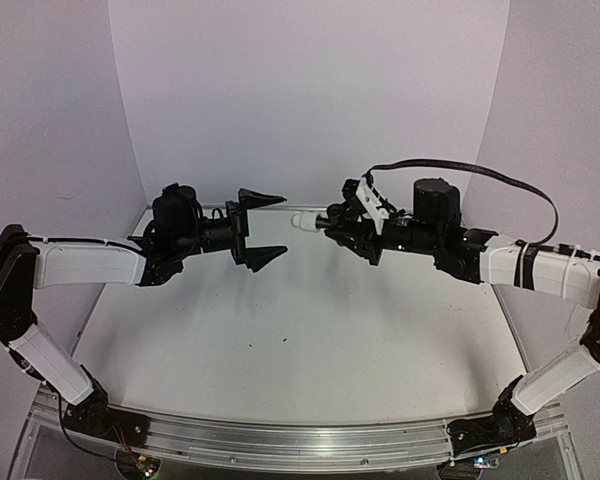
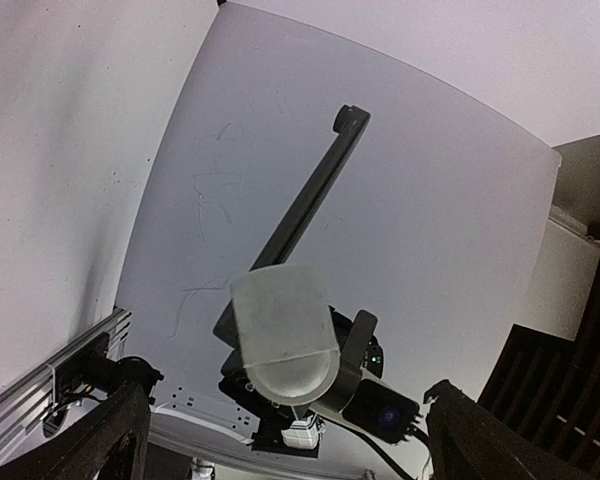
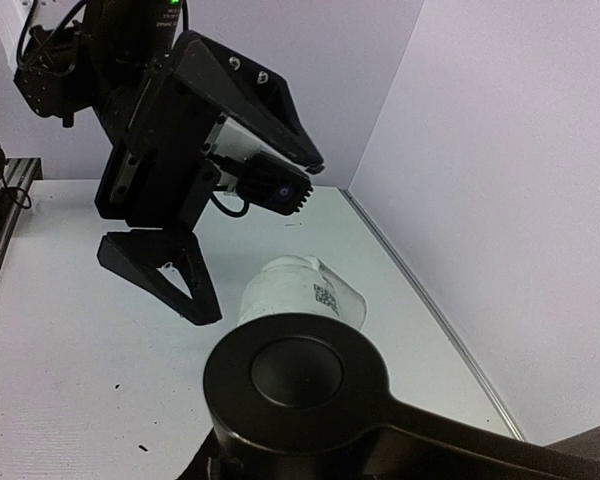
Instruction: Install the water faucets
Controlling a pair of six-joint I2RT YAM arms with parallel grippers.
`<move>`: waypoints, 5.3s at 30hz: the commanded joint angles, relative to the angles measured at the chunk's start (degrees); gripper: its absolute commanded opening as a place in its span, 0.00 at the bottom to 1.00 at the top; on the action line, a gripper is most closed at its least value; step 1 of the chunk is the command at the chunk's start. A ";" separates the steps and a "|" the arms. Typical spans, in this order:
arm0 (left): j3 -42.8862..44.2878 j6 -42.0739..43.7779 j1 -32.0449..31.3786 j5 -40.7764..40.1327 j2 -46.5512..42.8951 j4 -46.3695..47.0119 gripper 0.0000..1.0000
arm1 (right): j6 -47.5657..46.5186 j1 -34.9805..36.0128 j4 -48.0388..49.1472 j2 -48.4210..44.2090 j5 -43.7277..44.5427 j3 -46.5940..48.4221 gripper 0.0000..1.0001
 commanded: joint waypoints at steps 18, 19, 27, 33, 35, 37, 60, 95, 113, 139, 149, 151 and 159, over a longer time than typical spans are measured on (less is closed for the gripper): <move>11.71 8.28 -1.78 1.76 6.66 8.45 0.40 | 8.68 6.12 10.68 1.14 4.83 2.71 0.00; 11.86 10.77 -1.62 1.88 6.43 8.91 0.36 | 12.26 6.09 10.64 1.42 4.93 3.09 0.00; 14.03 47.27 -1.14 10.00 3.33 13.16 0.05 | 50.61 5.19 10.34 2.85 -0.33 7.28 0.00; 12.20 87.60 -2.17 28.69 -0.18 13.25 0.00 | 86.11 5.02 24.48 7.56 -13.04 7.74 0.00; 11.37 96.11 -1.95 32.22 -0.60 13.19 0.00 | 96.10 5.02 34.07 9.59 -15.92 6.93 0.00; 11.21 101.78 -1.00 33.90 -0.76 13.09 0.00 | 102.16 5.00 41.83 10.82 -16.93 5.76 0.00; -2.01 78.52 2.20 4.26 -23.08 -13.72 1.00 | 33.35 2.74 1.07 1.45 -4.34 9.74 0.00; 15.34 72.35 -1.35 20.70 1.45 -18.56 0.33 | 24.26 7.17 8.54 -4.24 -1.17 0.01 0.00; 11.47 127.65 -1.23 -3.08 -7.86 -18.52 0.50 | 68.81 6.92 22.99 1.57 -23.62 6.35 0.00; 0.15 36.78 0.86 -0.10 -8.02 -15.54 0.97 | 7.06 6.80 4.49 -3.20 7.65 2.55 0.00; -0.17 24.72 -1.01 4.61 -0.11 5.48 1.00 | 8.49 7.12 6.28 -2.76 6.64 0.30 0.00; 0.32 24.42 -1.65 4.20 0.37 7.69 1.00 | 8.97 7.14 6.64 -2.71 6.34 -0.11 0.00; 4.28 22.20 -2.83 6.26 5.10 9.46 0.86 | 9.60 7.43 8.27 -2.08 5.95 -0.74 0.00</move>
